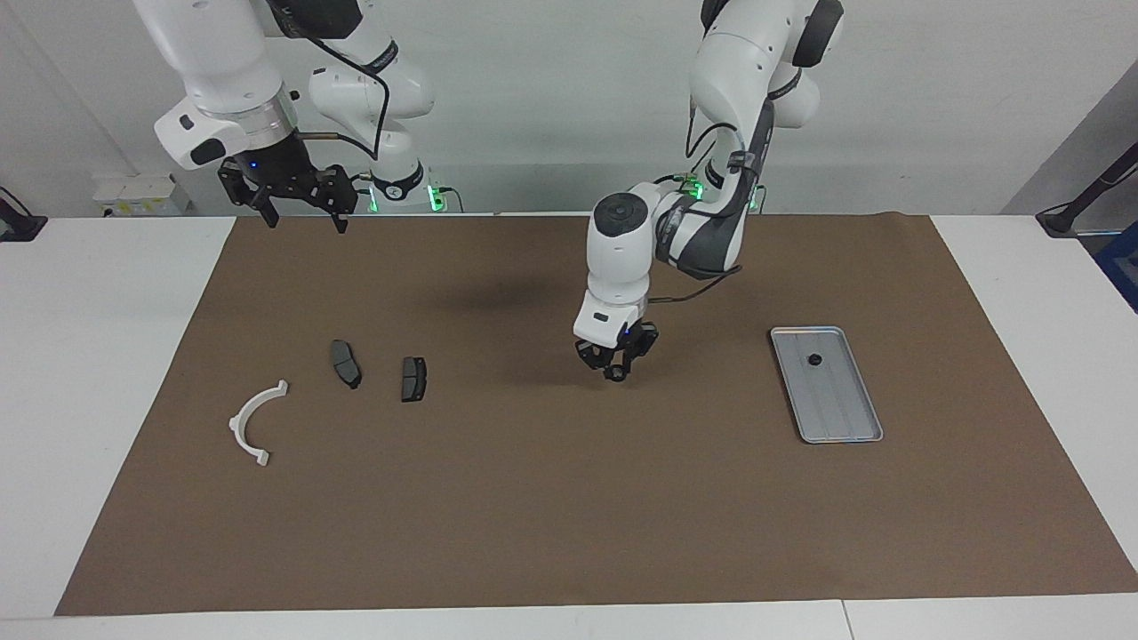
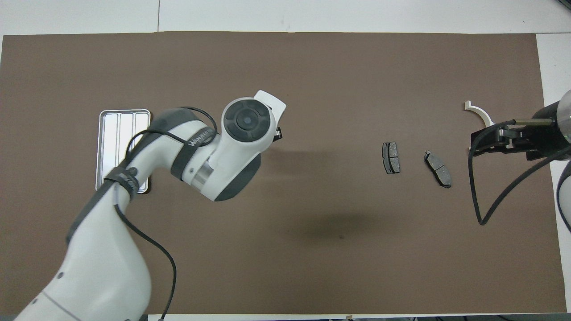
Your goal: Pick bearing gear from pile to tray
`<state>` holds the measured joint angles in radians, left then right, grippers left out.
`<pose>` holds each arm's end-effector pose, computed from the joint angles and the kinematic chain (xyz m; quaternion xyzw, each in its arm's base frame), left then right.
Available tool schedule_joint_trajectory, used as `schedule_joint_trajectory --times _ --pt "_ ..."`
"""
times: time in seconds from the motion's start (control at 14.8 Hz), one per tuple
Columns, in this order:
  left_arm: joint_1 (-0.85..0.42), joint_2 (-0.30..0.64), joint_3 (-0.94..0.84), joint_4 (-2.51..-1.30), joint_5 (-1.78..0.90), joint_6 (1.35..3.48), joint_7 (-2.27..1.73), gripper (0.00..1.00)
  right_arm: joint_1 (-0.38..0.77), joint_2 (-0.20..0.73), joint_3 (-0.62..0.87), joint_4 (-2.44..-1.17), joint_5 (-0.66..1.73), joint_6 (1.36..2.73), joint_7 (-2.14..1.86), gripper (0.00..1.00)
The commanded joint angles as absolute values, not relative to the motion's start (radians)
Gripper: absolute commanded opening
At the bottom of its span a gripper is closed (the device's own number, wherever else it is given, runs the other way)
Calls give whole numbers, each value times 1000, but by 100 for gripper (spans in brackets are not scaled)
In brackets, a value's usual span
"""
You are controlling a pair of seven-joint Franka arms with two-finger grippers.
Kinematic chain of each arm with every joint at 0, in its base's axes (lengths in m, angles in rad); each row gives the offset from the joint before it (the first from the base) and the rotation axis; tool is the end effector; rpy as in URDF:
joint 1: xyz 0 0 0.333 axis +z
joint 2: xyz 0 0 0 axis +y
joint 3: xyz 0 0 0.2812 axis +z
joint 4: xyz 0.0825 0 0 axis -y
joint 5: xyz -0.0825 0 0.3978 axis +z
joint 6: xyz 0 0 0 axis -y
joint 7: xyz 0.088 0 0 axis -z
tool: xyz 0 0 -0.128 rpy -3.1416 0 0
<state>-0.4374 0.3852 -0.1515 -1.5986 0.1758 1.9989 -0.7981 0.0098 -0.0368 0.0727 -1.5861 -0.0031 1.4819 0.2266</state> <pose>0.5694 -0.3532 0.3548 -0.9958 -0.0744 -0.0411 0.0334 0.5454 0.0453 0.5744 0.9968 -0.0721 -0.0329 0.0080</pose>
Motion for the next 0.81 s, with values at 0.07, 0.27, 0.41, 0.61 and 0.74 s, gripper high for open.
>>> schedule_joint_trajectory --times 0.07,0.27,0.41,0.61,0.74 --pt "-168 284 -147 -1363 32 1564 -276 0 -17 -43 95 -1597 32 1509 276 100" --pt "56 273 -149 -1336 -6 1551 62 0 -12 -43 95 -1597 32 1508 278 100" --pt "138 259 -147 -1440 -6 1676 196 0 -8 -44 94 -1598 29 1508 276 100" --pt "163 247 -143 -1662 -3 1955 206 0 -6 -46 94 -1600 20 1506 276 100" --pt "161 255 -141 -1799 -2 2144 203 0 -6 -48 94 -1601 20 1503 278 100"
